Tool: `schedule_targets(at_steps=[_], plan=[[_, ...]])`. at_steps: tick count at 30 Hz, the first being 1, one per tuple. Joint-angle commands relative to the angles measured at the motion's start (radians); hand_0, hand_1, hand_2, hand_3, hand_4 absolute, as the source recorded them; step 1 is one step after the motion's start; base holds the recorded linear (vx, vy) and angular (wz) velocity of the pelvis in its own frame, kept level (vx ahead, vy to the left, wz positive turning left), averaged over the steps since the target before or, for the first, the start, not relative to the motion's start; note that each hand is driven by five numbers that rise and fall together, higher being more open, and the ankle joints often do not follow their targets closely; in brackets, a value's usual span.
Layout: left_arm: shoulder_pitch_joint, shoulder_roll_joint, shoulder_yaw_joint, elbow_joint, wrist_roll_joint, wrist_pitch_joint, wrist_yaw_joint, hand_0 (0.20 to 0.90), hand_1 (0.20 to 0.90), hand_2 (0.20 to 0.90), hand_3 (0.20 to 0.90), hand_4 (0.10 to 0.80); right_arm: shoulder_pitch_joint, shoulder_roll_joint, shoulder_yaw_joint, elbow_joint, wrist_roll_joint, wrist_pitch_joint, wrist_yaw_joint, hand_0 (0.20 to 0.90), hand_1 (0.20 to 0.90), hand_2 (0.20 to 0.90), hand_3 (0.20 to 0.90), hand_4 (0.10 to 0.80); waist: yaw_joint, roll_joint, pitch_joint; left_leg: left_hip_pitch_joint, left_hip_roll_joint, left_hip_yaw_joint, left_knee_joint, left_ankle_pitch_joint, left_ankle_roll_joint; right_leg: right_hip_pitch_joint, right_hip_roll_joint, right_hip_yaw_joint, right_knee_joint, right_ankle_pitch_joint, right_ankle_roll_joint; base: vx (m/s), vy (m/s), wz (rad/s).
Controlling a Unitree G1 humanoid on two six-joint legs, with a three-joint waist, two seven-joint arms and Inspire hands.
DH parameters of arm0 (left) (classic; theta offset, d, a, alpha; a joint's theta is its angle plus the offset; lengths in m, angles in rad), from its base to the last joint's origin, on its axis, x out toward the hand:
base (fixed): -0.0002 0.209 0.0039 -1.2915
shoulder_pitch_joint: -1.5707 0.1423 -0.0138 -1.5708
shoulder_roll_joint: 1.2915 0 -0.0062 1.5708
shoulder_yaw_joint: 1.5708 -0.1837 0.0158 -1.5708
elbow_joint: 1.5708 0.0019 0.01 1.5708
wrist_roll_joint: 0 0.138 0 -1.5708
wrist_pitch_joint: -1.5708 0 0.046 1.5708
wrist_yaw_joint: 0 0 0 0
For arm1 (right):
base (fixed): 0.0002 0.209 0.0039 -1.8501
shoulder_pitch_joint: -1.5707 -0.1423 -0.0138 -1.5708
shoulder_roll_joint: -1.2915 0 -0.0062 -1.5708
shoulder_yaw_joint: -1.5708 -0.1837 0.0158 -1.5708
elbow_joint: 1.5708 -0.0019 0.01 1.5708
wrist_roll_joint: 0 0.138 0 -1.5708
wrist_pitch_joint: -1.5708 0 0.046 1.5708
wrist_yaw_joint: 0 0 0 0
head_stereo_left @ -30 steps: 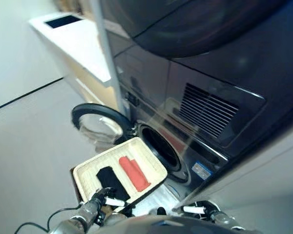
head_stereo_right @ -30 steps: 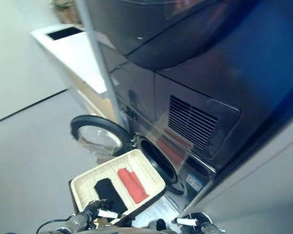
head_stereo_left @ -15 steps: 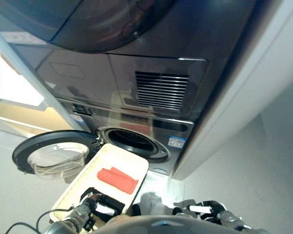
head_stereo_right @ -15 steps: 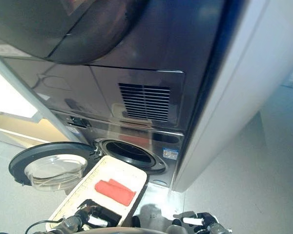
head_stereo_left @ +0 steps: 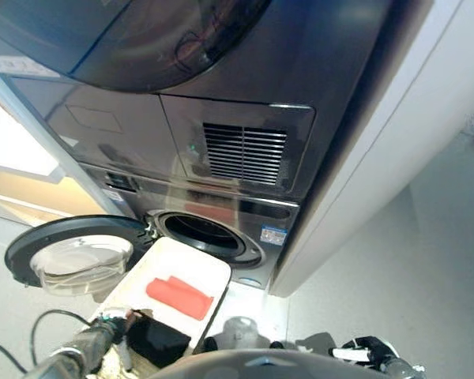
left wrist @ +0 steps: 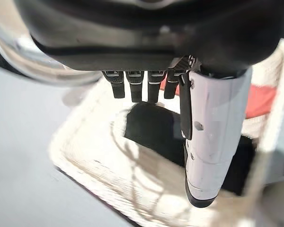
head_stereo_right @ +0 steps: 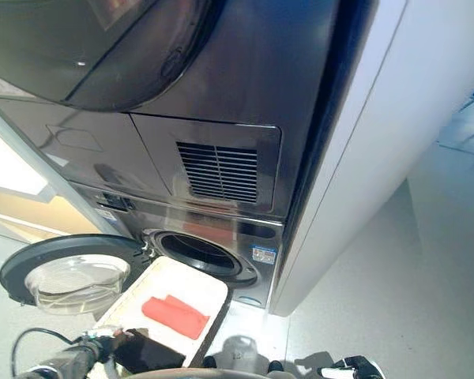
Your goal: Pick up the clothes and place them into the washing machine
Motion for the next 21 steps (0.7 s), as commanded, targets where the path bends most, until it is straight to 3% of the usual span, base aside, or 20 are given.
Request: schedule_targets(at_steps=[1,4,8,21], plan=[[-0.136,0.124,0.010,-0.053,0.069,0.012,0.057,0.900,0.900,0.900,0.900,0.800,-0.064,-0.038,0.017,-0.116,0.048,-0.041,-0.017,0.900,0.900,0.900,0.900,0.800,-0.005,-0.068,0.120,-0.069,-0.011,-0.019,0.039,-0.021,-0.058,-0.019,-0.052,0.049,-0.029,0.055,0.059,-0.345,-0.025,0.36],[-0.223,0.205,-0.056,-0.129,0.103,0.003,0.072,0.900,0.900,0.900,0.900,0.800,-0.097,-0.080,0.044,-0.202,0.094,-0.054,-0.015,0.900,0.900,0.900,0.900,0.800,-0.015,-0.085,0.199,-0.211,-0.020,-0.026,0.164,-0.026,-0.056,-0.136,-0.055,0.036,0.064,0.055,0.051,-0.296,-0.018,0.24],[-0.311,0.271,-0.120,-0.223,0.125,-0.006,0.075,0.900,0.900,0.900,0.900,0.800,-0.171,-0.086,0.064,-0.135,0.156,-0.063,-0.047,0.900,0.900,0.900,0.900,0.800,-0.012,-0.084,0.227,-0.352,-0.030,-0.047,0.258,-0.040,-0.057,-0.252,-0.069,0.014,0.151,0.045,0.047,-0.130,0.013,0.25],[-0.508,0.279,-0.165,-0.283,0.175,0.053,0.160,0.900,0.900,0.900,0.900,0.800,-0.307,-0.058,0.095,-0.007,0.230,-0.087,-0.116,0.900,0.900,0.900,0.900,0.800,-0.004,-0.081,0.306,-0.449,-0.034,-0.065,0.300,-0.041,-0.055,-0.347,-0.072,-0.007,0.202,0.035,0.034,-0.052,0.010,0.07]])
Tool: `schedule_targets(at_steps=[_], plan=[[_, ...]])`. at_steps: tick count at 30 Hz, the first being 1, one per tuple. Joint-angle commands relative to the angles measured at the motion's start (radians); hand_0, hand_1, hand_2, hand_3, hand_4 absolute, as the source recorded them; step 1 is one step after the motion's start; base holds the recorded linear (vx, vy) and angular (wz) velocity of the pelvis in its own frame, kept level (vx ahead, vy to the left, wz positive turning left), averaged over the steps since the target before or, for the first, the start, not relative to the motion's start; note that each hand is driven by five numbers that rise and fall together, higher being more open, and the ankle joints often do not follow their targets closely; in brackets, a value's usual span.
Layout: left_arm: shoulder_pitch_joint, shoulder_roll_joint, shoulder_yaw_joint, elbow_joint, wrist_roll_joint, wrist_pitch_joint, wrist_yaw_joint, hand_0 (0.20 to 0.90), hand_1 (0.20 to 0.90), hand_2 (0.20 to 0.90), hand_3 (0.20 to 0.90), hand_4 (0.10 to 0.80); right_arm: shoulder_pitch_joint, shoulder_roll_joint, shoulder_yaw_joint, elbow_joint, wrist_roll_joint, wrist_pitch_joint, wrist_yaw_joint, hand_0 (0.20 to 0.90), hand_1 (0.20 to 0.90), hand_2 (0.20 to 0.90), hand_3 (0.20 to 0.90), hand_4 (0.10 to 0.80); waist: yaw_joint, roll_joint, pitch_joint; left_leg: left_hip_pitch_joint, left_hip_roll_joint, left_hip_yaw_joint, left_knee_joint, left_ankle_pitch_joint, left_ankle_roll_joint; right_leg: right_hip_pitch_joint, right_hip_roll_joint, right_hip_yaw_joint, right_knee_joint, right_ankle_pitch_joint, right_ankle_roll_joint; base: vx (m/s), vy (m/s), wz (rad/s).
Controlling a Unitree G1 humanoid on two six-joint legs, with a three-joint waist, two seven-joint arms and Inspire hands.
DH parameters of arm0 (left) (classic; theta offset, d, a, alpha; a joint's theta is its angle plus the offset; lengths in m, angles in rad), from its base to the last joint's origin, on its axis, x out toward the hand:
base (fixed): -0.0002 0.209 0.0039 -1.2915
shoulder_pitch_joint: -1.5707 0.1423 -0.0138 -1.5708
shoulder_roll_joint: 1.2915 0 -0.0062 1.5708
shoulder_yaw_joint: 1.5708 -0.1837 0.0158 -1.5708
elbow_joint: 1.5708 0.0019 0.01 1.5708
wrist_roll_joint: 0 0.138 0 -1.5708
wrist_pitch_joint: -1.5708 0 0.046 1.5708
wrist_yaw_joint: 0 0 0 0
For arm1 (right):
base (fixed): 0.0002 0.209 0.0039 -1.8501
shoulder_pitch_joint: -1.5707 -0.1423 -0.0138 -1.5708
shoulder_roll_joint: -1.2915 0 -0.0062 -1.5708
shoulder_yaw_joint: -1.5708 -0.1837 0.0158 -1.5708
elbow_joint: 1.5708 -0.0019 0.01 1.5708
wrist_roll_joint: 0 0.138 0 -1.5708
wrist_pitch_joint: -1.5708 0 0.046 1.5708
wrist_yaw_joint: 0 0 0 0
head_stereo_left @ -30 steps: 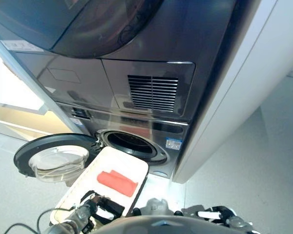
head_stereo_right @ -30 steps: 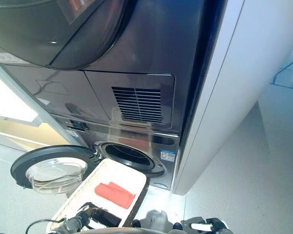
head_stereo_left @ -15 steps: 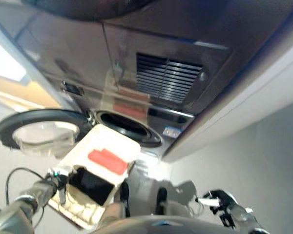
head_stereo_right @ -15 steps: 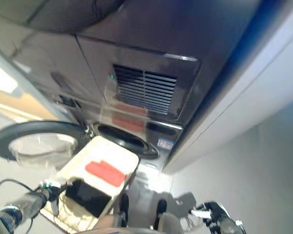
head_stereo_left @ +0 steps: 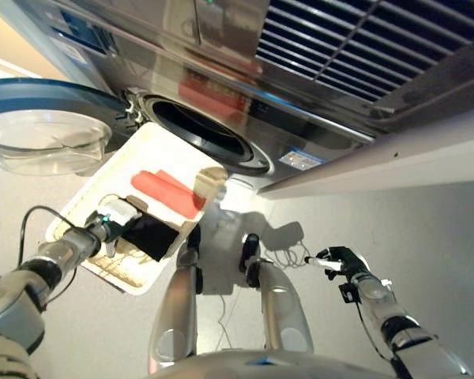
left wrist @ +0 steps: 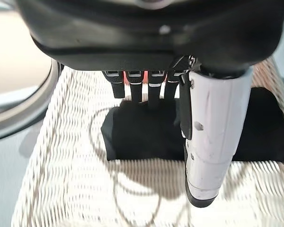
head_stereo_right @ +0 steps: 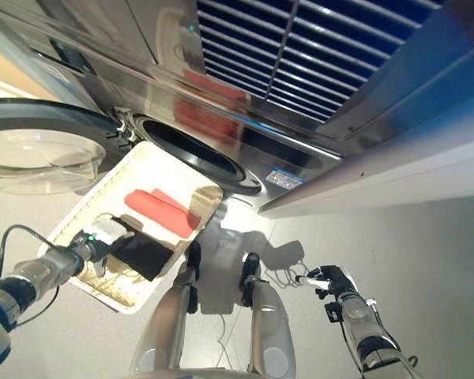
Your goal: Pick up the clothes and place them into the washing machine
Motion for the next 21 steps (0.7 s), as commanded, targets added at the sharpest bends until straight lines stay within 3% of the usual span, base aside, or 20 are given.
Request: schedule_targets(at_steps=[1,21], plan=[[-0.048,0.074,0.057,-0.064,0.029,0.041,0.054,0.900,0.900,0.900,0.900,0.800,0.024,-0.056,0.007,0.010,0.044,-0.039,-0.049,0.900,0.900,0.900,0.900,0.800,-0.008,0.012,-0.023,-0.048,-0.016,-0.001,0.085,-0.074,-0.050,0.066,-0.012,0.023,-0.136,0.107,0.072,-0.040,0.006,0.05],[-0.172,0.054,-0.012,-0.020,0.018,0.072,0.081,0.900,0.900,0.900,0.900,0.800,-0.015,-0.062,0.033,0.018,0.085,-0.049,-0.048,0.900,0.900,0.900,0.900,0.800,-0.032,-0.010,0.041,-0.117,-0.012,-0.005,0.098,-0.061,-0.041,-0.009,-0.003,0.024,-0.125,0.124,0.065,-0.015,0.005,0.00]])
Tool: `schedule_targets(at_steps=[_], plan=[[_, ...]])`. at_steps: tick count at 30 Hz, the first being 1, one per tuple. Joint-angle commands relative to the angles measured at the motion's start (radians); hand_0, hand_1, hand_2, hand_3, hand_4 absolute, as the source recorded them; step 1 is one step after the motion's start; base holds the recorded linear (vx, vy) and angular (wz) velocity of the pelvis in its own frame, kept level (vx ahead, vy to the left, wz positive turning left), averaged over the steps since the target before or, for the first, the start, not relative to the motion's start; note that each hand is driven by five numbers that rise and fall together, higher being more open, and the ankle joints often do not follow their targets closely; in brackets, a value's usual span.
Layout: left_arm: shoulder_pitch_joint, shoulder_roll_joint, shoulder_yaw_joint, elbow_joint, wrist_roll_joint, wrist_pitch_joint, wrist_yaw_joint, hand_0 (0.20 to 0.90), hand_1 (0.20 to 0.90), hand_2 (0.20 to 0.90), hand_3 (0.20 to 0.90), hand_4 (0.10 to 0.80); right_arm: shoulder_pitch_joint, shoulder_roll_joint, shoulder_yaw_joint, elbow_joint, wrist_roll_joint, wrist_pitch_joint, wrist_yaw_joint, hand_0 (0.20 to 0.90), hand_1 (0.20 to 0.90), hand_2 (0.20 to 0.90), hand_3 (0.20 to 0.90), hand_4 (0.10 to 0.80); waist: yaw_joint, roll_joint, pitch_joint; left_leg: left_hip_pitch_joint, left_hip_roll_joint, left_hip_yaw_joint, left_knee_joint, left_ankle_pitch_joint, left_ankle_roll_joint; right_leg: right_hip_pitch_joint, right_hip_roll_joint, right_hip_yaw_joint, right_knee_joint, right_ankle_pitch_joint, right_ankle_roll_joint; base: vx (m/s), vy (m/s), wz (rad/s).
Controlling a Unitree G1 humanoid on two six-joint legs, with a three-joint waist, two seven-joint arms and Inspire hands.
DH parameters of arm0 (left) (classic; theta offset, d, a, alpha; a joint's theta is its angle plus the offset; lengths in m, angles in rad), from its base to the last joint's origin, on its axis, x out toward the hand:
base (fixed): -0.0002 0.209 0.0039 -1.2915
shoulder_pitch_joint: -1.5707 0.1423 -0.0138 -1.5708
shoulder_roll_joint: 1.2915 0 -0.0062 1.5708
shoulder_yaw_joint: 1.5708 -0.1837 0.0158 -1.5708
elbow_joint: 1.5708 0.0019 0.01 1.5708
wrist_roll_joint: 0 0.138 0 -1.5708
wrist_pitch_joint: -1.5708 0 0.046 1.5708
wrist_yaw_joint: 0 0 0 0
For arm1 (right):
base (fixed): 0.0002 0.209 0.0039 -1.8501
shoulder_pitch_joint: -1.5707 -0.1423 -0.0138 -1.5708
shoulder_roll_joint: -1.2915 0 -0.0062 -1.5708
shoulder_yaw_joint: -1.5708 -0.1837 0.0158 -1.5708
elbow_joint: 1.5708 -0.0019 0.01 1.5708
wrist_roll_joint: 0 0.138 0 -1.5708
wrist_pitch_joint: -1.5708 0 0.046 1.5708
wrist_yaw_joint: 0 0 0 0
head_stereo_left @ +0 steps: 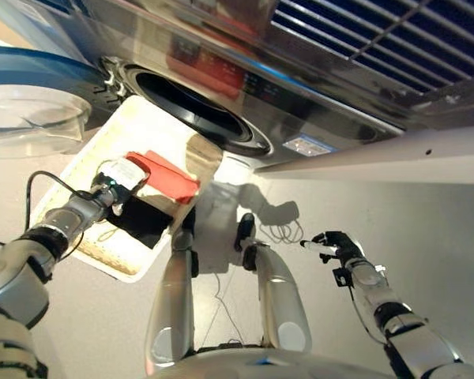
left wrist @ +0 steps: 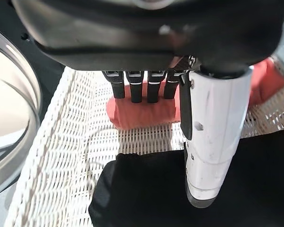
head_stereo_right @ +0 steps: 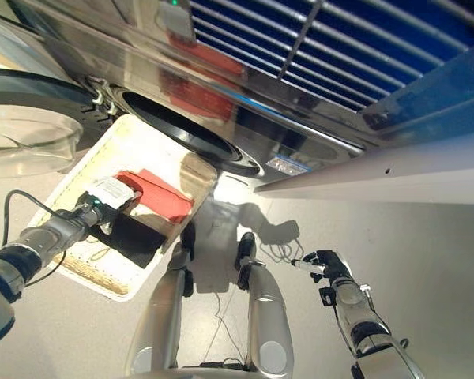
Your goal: Pick up the clothes and place them into the washing machine
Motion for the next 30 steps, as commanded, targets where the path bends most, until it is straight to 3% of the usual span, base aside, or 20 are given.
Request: schedule_targets(at_steps=[1,16,20,30], plan=[[-0.027,0.040,0.026,0.007,-0.013,0.021,0.042,0.900,0.900,0.900,0.900,0.800,0.056,-0.071,0.000,0.001,0.046,-0.028,-0.028,0.900,0.900,0.900,0.900,0.800,-0.004,0.022,-0.026,-0.041,-0.015,-0.003,0.061,-0.056,-0.042,0.061,-0.002,0.022,-0.141,0.119,0.065,0.000,0.000,0.00],[0.014,-0.022,-0.112,0.079,-0.130,-0.077,-0.099,0.900,0.900,0.900,0.900,0.800,0.005,-0.128,0.021,0.019,0.030,-0.018,0.006,0.900,0.900,0.900,0.900,0.800,-0.025,0.025,-0.031,-0.033,-0.019,0.005,0.040,-0.058,-0.039,0.055,0.008,0.038,-0.161,0.127,0.062,-0.005,0.023,-0.03],[0.039,-0.056,-0.073,0.146,-0.112,-0.044,-0.047,0.900,0.900,0.900,0.900,0.800,0.006,-0.125,0.014,0.029,0.021,-0.021,0.005,0.900,0.900,0.900,0.900,0.800,-0.023,0.029,-0.039,-0.033,-0.021,0.003,0.037,-0.055,-0.039,0.059,0.008,0.038,-0.164,0.126,0.063,0.005,0.003,-0.02],[0.189,-0.090,0.140,0.174,-0.065,0.044,0.084,0.900,0.900,0.900,0.900,0.800,0.077,-0.073,-0.011,0.035,0.006,-0.036,-0.006,0.900,0.900,0.900,0.900,0.800,0.005,0.042,-0.069,0.050,-0.024,-0.001,-0.024,-0.041,-0.042,0.130,0.011,0.038,-0.207,0.129,0.064,0.033,-0.002,-0.06]])
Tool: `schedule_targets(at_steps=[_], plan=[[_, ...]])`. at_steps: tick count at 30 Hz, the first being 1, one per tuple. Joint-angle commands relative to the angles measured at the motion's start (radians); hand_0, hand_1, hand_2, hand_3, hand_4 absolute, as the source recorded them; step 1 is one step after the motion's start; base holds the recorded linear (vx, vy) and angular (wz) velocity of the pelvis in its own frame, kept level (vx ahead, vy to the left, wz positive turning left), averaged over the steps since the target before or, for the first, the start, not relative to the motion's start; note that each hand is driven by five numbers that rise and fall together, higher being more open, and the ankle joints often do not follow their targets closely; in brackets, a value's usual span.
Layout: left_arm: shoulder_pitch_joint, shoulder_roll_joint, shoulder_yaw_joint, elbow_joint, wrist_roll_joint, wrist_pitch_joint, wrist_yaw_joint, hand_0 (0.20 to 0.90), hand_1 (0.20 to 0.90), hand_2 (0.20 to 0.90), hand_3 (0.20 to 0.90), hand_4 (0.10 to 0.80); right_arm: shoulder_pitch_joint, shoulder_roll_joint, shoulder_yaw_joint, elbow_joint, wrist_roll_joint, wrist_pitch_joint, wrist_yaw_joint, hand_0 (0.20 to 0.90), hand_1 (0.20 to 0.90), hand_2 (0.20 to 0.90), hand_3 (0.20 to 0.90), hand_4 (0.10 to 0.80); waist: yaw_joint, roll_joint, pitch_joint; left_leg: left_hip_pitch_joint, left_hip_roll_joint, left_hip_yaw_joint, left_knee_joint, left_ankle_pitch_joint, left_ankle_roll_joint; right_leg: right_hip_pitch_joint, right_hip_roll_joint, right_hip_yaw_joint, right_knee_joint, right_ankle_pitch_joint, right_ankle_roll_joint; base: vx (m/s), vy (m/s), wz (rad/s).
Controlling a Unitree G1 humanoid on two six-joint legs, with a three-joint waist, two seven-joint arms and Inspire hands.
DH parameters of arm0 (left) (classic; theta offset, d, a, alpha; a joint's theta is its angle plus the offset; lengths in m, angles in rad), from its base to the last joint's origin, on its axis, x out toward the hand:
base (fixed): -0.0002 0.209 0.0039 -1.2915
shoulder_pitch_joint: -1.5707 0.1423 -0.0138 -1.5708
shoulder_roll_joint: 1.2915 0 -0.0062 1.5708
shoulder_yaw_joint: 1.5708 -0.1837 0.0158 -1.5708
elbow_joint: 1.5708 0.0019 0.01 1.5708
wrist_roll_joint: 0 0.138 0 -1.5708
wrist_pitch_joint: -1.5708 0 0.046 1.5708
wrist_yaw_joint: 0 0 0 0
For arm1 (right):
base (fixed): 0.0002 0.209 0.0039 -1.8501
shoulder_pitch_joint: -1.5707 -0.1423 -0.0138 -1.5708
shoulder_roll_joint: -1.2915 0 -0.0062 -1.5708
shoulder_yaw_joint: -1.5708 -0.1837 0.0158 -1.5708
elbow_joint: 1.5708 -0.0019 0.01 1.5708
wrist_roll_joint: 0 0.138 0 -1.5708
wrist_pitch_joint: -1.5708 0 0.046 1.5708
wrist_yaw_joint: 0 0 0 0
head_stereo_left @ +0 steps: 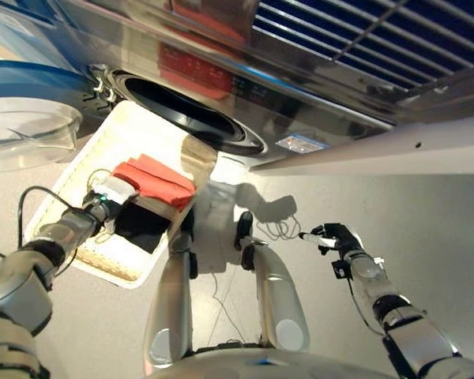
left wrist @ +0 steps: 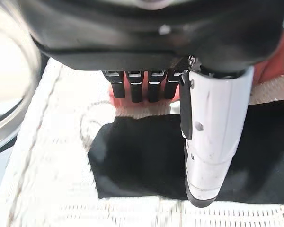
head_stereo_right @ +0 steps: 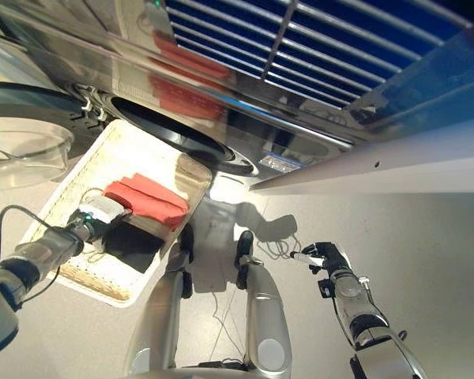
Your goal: Pick up the clothes and place them into the washing machine
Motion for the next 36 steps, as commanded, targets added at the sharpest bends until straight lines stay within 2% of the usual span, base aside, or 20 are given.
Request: schedule_targets(at_steps=[1,6,9,26,36], plan=[[0.060,-0.034,0.110,0.040,0.021,0.049,0.063,0.900,0.900,0.900,0.900,0.800,0.112,-0.066,-0.018,0.012,-0.003,-0.021,-0.013,0.900,0.900,0.900,0.900,0.800,0.002,0.035,-0.066,-0.011,-0.014,-0.042,-0.011,-0.028,-0.058,0.094,0.014,-0.005,-0.190,0.117,0.051,0.037,-0.019,0.02],[0.087,-0.047,0.155,0.057,0.013,0.060,0.079,0.900,0.900,0.900,0.900,0.800,0.122,-0.050,-0.016,0.024,-0.015,-0.019,-0.013,0.900,0.900,0.900,0.900,0.800,0.010,0.035,-0.088,0.026,-0.014,-0.040,-0.050,-0.014,-0.061,0.131,0.018,-0.001,-0.230,0.131,0.054,0.019,-0.006,0.00],[0.088,-0.052,0.156,0.064,0.010,0.060,0.086,0.900,0.900,0.900,0.900,0.800,0.123,-0.046,-0.009,0.018,-0.017,-0.018,-0.010,0.900,0.900,0.900,0.900,0.800,0.009,0.031,-0.094,0.037,-0.012,-0.040,-0.069,-0.005,-0.063,0.141,0.022,0.001,-0.249,0.139,0.056,0.001,-0.002,-0.01],[0.049,-0.116,0.104,0.127,-0.004,0.071,0.088,0.900,0.900,0.900,0.900,0.800,0.106,-0.046,0.007,0.014,-0.020,-0.017,-0.010,0.900,0.900,0.900,0.900,0.800,-0.009,0.009,-0.103,0.021,-0.002,-0.038,-0.064,-0.004,-0.060,0.129,0.034,0.011,-0.254,0.144,0.053,0.000,0.000,0.00],[-0.010,-0.074,0.063,0.079,-0.016,0.061,0.066,0.900,0.900,0.900,0.900,0.800,0.090,-0.073,0.006,-0.019,0.011,-0.018,-0.016,0.900,0.900,0.900,0.900,0.800,-0.021,-0.009,-0.063,-0.072,-0.005,-0.041,0.016,-0.023,-0.057,0.051,0.033,0.013,-0.210,0.142,0.047,-0.030,0.007,-0.03]])
